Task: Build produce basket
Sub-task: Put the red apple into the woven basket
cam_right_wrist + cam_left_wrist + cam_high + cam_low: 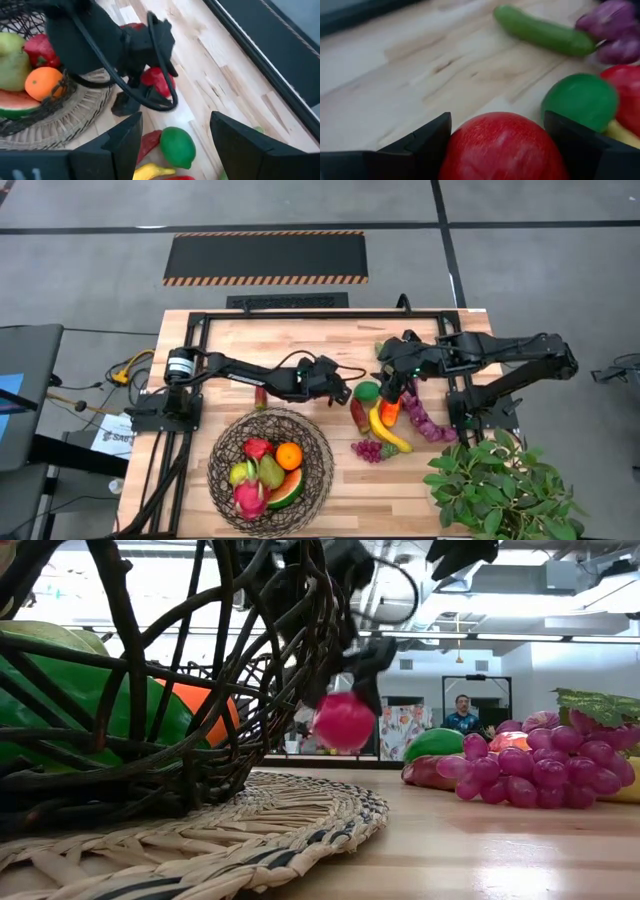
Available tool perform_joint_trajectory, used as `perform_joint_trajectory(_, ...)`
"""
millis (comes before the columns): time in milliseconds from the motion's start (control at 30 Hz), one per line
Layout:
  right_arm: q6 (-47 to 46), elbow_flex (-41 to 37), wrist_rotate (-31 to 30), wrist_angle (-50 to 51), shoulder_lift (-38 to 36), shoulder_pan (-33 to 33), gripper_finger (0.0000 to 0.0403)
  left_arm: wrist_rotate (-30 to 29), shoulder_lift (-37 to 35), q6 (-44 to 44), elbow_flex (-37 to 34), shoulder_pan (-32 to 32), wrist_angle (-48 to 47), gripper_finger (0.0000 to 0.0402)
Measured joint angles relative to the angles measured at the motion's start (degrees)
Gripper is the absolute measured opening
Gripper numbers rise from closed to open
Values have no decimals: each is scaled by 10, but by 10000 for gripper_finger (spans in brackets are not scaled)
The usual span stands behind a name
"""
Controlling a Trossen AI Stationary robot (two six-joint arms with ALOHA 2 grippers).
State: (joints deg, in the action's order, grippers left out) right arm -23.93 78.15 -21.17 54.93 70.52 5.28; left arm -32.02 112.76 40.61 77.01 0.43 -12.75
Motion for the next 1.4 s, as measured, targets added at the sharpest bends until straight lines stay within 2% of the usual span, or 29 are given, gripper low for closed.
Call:
perform_joint_trajectory(233,-6,0,-1,-13,-81,23,255,3,-41,-51,29,-14,1,272)
perform_joint_trajectory(367,-22,1,-30,-9,-134,44,255,24,-79,-99,42,-33,1,275)
perform_joint_trajectory(500,-45,1,-73,3,-178,67,255,95,-130,-139,43,-69,-8,276)
perform_joint_trajectory(567,-55,1,-91,17,-194,78,255,132,-158,-145,44,-96,-41,276)
perform_joint_trajectory(667,-67,1,-113,39,-207,92,255,157,-194,-133,44,-144,-93,277)
perform_joint_trajectory(867,-84,1,-136,75,-212,102,255,132,-226,-90,43,-256,-146,278)
perform_joint_trajectory(1033,-91,1,-137,81,-209,102,255,58,-205,-46,43,-327,-168,278)
perform_joint_trajectory(1200,-91,1,-137,81,-208,102,255,30,-159,-10,43,-358,-207,278)
perform_joint_trajectory(1400,-92,1,-135,81,-205,102,255,17,-108,-10,43,-359,-207,280)
